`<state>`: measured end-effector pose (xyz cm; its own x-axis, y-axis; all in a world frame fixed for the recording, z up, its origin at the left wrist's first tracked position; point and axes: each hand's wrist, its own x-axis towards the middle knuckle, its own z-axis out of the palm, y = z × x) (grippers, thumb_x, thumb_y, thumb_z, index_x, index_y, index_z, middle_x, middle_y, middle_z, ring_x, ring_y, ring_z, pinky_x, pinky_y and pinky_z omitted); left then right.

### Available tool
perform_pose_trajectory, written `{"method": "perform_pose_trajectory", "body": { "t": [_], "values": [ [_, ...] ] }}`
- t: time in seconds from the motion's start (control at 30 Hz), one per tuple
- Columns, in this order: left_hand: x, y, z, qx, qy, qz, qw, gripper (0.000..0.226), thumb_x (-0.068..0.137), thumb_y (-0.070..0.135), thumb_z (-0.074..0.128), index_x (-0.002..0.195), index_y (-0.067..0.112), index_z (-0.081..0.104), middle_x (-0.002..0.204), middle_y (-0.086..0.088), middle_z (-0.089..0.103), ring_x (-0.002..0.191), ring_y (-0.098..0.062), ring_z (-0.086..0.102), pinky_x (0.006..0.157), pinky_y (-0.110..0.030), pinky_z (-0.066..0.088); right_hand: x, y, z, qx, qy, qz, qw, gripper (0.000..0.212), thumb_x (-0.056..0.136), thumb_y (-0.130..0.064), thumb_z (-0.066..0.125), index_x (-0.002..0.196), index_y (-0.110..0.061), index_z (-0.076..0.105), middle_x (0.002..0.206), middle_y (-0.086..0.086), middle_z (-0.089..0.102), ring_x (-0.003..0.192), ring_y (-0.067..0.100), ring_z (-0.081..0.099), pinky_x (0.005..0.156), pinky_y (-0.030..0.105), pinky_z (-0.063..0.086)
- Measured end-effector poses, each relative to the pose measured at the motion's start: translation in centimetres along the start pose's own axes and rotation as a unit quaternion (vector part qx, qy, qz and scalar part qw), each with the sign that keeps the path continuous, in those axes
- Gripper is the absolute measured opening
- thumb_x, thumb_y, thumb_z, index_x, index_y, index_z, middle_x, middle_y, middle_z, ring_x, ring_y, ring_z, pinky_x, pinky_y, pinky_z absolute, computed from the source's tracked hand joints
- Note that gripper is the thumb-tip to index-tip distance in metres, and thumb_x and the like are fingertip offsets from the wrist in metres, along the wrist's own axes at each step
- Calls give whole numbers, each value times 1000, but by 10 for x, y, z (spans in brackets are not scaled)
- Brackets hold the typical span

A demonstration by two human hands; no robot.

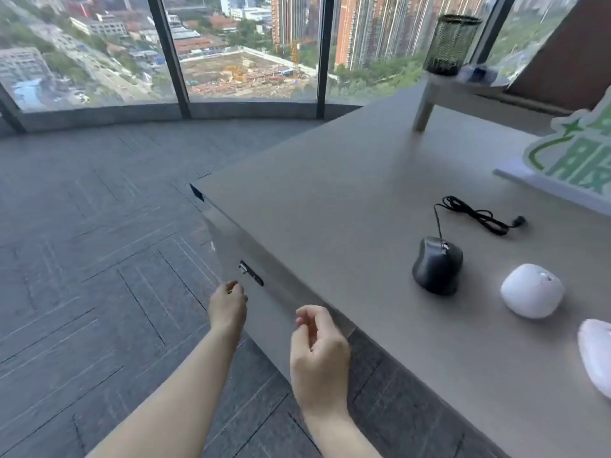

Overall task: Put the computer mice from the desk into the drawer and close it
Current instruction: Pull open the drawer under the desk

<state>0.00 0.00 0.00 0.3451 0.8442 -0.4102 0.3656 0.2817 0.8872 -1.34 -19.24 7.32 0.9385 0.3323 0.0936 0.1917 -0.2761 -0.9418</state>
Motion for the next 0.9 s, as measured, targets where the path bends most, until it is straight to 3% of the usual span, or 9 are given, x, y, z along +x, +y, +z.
{"method": "perform_pose_trajectory", "body": {
  "t": [0.07, 0.17, 0.27, 0.4, 0.5, 0.6, 0.67, 0.77, 0.9],
  "values": [
    [3, 1, 6, -52, -16, -11, 998, 18, 89, 17, 45, 87, 11, 61, 77, -5, 58, 82, -29, 61, 75, -41, 51, -3, 11, 6, -43, 2, 36, 998, 24, 88, -8, 49, 104, -21, 61, 98, -2, 64, 87, 18, 62, 69, 22, 45],
    [12, 6, 17, -85, -34, -22, 996, 21, 93, 23, 45, 78, 13, 55, 80, -5, 55, 81, -26, 59, 76, -42, 52, -3, 37, 15, -63, 12, 104, 992, 41, 90, -5, 47, 130, -13, 50, 124, 3, 55, 113, 19, 57, 86, 26, 47],
    [24, 11, 23, -99, -40, -36, 994, 25, 93, 27, 47, 76, 12, 56, 84, -9, 60, 84, -29, 61, 74, -42, 53, 0, 43, 25, -47, 2, 133, 990, 49, 91, -6, 47, 139, -14, 44, 135, 3, 52, 117, 15, 54, 91, 24, 46],
    [38, 13, 27, -93, -29, -46, 994, 18, 93, 23, 46, 88, 8, 54, 81, -9, 59, 95, -36, 66, 68, -44, 58, 5, 51, 33, -25, 35, 137, 990, 43, 88, 1, 48, 129, -12, 52, 127, 5, 58, 106, 13, 59, 79, 11, 46],
    [45, 12, 26, -105, -30, -60, 992, 16, 93, 22, 48, 99, 8, 55, 105, -16, 59, 104, -34, 64, 65, -46, 59, 6, 55, 33, -40, 46, 138, 989, 41, 87, -1, 48, 124, -15, 55, 124, 4, 62, 109, 15, 61, 90, 34, 53],
    [45, 12, 24, -112, -33, -66, 991, 13, 94, 19, 48, 97, 8, 55, 112, -17, 56, 102, -30, 60, 69, -47, 59, 5, 53, 31, -47, 38, 138, 989, 38, 88, -4, 47, 121, -18, 58, 120, -2, 64, 109, 10, 60, 95, 38, 52],
    [43, 12, 19, -126, -28, -73, 989, 10, 95, 15, 47, 92, 7, 53, 108, -14, 53, 97, -28, 56, 71, -48, 58, 3, 50, 28, -48, 23, 134, 990, 33, 88, -5, 48, 116, -19, 61, 115, -3, 67, 103, 7, 61, 91, 33, 53],
    [33, 5, -2, -145, -7, -81, 986, 10, 95, 12, 44, 99, 6, 51, 108, -13, 51, 99, -29, 54, 71, -49, 57, -10, 44, 23, -51, -27, 122, 991, 24, 90, -12, 53, 109, -22, 64, 104, -10, 69, 95, -1, 62, 75, 12, 49],
    [17, -14, -51, -154, 5, -80, 985, 12, 96, 15, 46, 101, 6, 53, 111, -13, 53, 105, -30, 55, 71, -49, 58, -42, 33, 28, -47, -105, 106, 988, 16, 89, -17, 57, 99, -28, 64, 94, -13, 69, 90, 1, 63, 68, 12, 49]
  ]
}}
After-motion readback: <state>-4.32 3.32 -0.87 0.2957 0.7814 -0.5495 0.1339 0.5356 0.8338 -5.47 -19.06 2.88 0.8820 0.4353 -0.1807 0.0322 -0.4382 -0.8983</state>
